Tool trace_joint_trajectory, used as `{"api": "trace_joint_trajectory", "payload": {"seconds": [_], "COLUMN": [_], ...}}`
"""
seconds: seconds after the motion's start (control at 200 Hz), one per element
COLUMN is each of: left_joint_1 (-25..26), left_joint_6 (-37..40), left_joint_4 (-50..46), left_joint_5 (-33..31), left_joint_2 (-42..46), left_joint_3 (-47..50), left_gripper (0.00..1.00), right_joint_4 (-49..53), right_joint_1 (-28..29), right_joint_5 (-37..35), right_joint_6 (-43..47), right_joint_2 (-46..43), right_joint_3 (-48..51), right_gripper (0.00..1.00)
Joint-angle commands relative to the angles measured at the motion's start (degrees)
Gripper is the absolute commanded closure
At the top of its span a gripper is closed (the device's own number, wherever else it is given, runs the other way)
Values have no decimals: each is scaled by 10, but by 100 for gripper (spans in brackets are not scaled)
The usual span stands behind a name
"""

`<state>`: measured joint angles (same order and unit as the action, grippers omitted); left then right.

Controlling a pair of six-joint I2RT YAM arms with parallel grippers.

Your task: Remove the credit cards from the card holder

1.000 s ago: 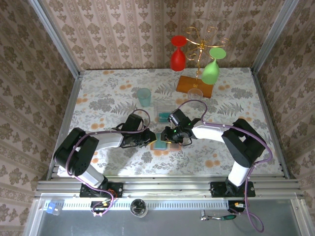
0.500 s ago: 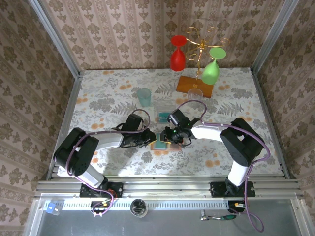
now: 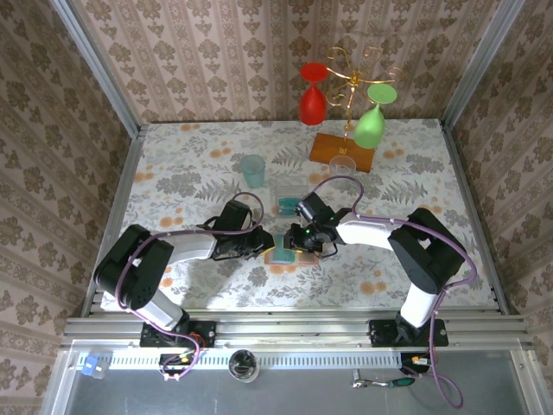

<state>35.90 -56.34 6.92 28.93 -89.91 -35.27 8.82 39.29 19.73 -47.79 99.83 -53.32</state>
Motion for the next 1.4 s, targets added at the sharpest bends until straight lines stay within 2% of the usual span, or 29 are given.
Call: {"api": "trace_joint_trajectory", "payload": {"seconds": [0.0, 0.59, 0.92, 1.395], "left_joint_1": [-5, -1, 22, 28], "left_joint_6": [8, 37, 51, 57], "left_joint_4": [-21, -76, -97, -102], "left_joint_5": [-1, -2, -16, -17], "left_joint_2": [10, 24, -2, -26], "left_joint_3": [-4, -55, -77, -77], "left_gripper": [84, 86, 98, 99], "right_joint_4": [36, 13, 7, 1], "right_joint_1": [3, -2, -11, -12], "right_joint_5": [-23, -17, -13, -13], "right_joint_6": [14, 7, 1, -4], "right_joint_2": [-13, -47, -58, -44], "right_joint_3": [-8, 7, 27, 38], "right_gripper": [74, 73, 73, 72]}}
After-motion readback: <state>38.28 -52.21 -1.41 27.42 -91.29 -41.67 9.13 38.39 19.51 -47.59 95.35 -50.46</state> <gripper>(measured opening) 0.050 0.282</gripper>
